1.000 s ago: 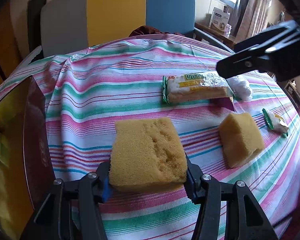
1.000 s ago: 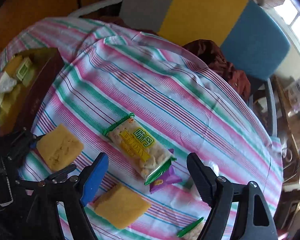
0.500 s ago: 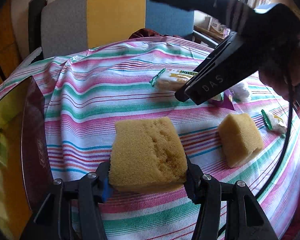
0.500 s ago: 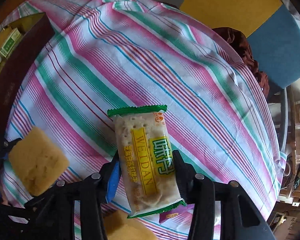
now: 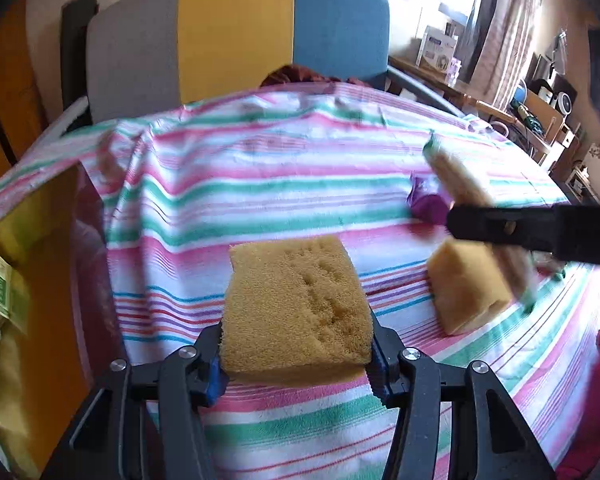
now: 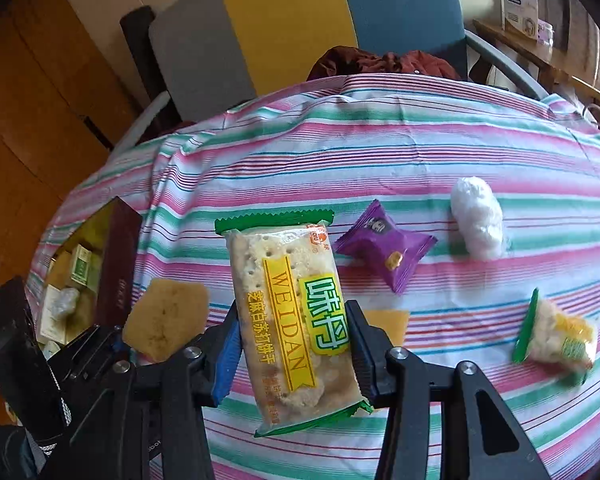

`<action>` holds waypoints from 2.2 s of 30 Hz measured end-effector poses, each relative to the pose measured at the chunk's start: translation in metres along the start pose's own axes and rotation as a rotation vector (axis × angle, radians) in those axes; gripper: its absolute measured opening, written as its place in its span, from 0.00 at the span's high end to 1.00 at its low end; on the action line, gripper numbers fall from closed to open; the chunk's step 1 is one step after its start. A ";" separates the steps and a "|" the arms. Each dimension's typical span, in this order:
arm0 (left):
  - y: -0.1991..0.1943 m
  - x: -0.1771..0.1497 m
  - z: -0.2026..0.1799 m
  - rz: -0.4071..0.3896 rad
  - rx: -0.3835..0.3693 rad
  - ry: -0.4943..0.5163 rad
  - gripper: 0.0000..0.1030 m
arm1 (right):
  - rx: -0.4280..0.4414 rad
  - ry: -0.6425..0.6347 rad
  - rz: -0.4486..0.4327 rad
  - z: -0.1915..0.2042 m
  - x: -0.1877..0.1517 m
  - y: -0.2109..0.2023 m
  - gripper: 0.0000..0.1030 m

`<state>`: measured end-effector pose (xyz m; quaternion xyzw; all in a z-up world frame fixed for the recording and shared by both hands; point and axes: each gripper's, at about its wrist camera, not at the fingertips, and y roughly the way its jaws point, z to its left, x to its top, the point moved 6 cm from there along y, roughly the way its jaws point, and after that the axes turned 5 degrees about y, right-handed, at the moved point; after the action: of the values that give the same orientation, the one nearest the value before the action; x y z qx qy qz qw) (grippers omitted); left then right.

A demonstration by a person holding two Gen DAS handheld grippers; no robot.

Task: Organize objects
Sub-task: 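Carry the yellow sponge into the gold tray and open the left gripper, then carry the WEIDAN cracker packet into the gold tray and open the right gripper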

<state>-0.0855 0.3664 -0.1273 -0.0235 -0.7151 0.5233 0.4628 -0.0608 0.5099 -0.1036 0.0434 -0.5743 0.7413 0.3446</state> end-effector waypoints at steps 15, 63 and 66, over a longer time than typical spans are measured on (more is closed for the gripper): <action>-0.102 -0.012 0.045 -0.103 0.104 -0.047 0.46 | 0.060 -0.222 0.044 0.068 -0.039 0.023 0.53; -0.109 -0.117 0.230 0.072 0.244 -0.476 0.30 | -0.022 -0.332 0.166 0.083 -0.067 0.055 0.53; -0.115 -0.118 0.228 0.053 0.255 -0.461 0.29 | -0.022 -0.332 0.166 0.083 -0.067 0.055 0.53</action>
<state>-0.1227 0.0875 -0.1191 0.1361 -0.7292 0.6126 0.2729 -0.0682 0.4003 -0.1523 0.1138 -0.6331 0.7434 0.1832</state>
